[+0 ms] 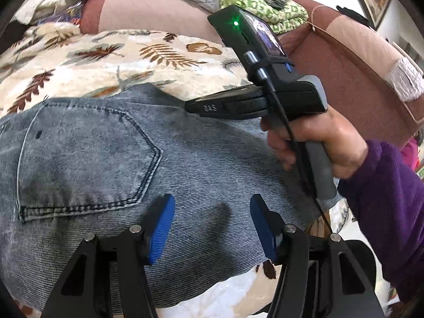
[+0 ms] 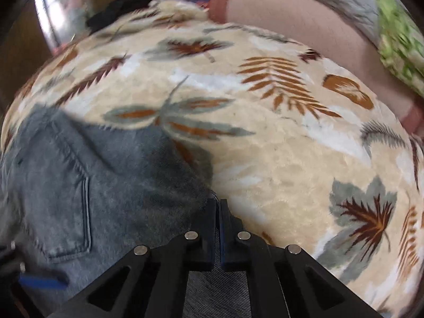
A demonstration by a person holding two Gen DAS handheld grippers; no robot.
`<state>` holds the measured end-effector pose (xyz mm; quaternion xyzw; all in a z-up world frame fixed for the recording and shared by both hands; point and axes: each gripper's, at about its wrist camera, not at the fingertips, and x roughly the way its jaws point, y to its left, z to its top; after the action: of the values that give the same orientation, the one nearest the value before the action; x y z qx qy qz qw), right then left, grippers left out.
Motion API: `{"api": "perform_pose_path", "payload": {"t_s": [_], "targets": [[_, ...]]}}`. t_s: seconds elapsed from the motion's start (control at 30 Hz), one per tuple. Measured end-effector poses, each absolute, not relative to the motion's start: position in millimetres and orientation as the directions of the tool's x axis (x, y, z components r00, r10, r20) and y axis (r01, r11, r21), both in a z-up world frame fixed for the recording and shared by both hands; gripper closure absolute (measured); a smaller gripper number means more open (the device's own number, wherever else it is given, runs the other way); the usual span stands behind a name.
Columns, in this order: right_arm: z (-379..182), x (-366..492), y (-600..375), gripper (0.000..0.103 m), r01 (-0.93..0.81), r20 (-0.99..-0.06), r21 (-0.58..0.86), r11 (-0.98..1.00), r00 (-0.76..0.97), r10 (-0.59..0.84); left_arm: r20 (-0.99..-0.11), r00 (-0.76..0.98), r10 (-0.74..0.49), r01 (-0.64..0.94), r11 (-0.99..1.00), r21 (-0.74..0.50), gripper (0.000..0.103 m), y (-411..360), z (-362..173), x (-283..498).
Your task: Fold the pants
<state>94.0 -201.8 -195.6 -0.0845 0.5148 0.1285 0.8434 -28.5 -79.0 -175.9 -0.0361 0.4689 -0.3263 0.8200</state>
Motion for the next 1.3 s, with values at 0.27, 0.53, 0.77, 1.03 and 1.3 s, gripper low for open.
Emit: {"api": "perform_pose_path", "payload": {"t_s": [0.27, 0.53, 0.77, 1.03, 1.3], "targets": [[-157, 43, -255, 0.097, -0.074, -0.832, 0.095, 0.993, 0.541, 0.120, -0.793, 0.397, -0.462, 0.472, 0.844, -0.255, 0.018, -87, -184, -24], [-163, -30, -334, 0.097, 0.160, -0.857, 0.087, 0.983, 0.515, -0.009, -0.850, 0.479, -0.218, 0.524, 0.848, 0.079, 0.005, -132, -199, -41], [-193, -38, -376, 0.097, 0.268, -0.869, 0.132, 0.954, 0.494, -0.019, -0.864, 0.456, -0.211, 0.506, 0.861, 0.057, 0.001, -129, -201, -36], [-201, -24, -397, 0.097, 0.285, -0.839, 0.238, 0.929, 0.543, 0.048, -0.857, 0.480, -0.186, 0.485, 0.871, 0.083, 0.000, -133, -204, -40], [-174, -56, -386, 0.096, 0.275, -0.811, 0.226, 0.934, 0.584, 0.024, -0.844, 0.489, -0.221, 0.526, 0.846, 0.083, 0.000, -130, -202, -43]]}}
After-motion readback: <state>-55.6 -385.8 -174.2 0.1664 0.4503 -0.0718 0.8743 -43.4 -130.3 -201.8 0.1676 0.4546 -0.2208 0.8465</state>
